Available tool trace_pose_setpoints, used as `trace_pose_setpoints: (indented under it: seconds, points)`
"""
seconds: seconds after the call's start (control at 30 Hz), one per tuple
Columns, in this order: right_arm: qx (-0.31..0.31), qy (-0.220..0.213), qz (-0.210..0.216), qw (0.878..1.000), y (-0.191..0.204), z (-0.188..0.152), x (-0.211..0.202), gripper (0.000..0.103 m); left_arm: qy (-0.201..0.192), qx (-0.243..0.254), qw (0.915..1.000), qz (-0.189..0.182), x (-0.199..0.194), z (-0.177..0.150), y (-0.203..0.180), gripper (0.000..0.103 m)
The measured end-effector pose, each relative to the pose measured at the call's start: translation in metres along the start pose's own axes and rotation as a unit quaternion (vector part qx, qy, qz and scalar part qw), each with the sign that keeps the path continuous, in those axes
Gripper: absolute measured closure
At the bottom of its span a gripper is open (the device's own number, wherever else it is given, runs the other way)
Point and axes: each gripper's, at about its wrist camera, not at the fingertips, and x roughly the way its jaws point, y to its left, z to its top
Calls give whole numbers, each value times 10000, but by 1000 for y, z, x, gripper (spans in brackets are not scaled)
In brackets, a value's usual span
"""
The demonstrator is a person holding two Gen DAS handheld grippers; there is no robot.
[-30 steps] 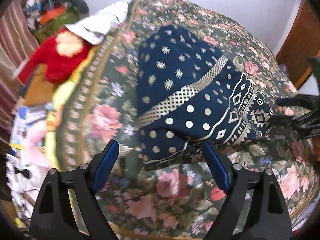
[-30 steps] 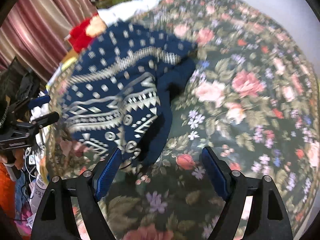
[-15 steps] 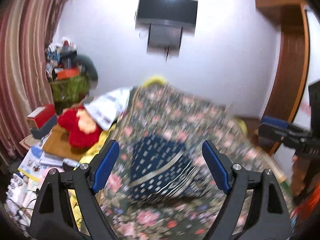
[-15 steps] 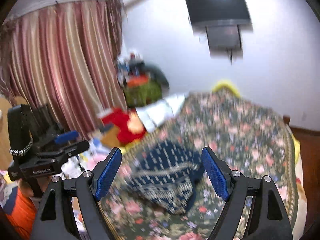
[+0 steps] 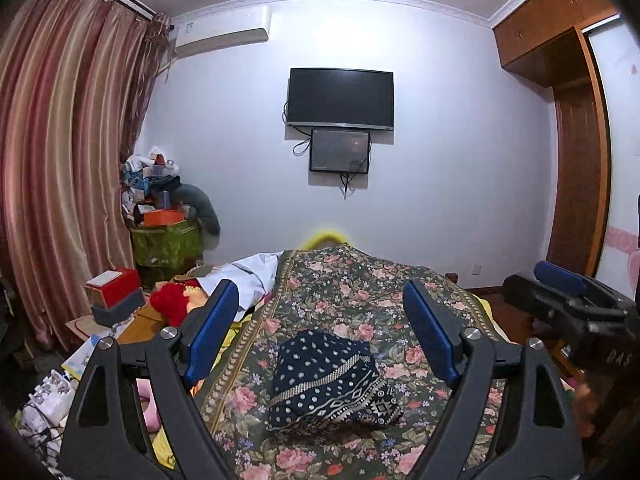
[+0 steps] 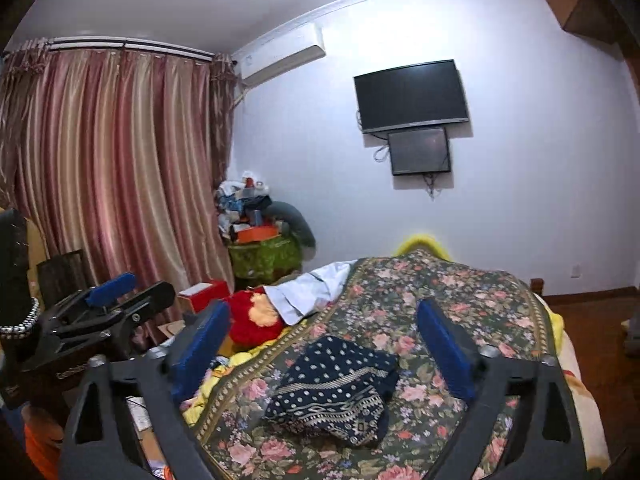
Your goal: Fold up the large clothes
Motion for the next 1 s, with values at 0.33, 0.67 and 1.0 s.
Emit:
trace_pose_setpoints:
  seconds: [0.33,0.67,1.0]
  points:
    - [-84,68,-338,9994,-2,-9,-8,0,167,-77,9998,-38,0,-16,-5,13]
    - [-200,59,-367,9991,2,-11,-10,0,188,-114,9998,-35,-1,-20,-6,13]
    - [-209,73,-353,9991,4,-10,-10,0,203,-161,9997,-17,1,-24,-7,12]
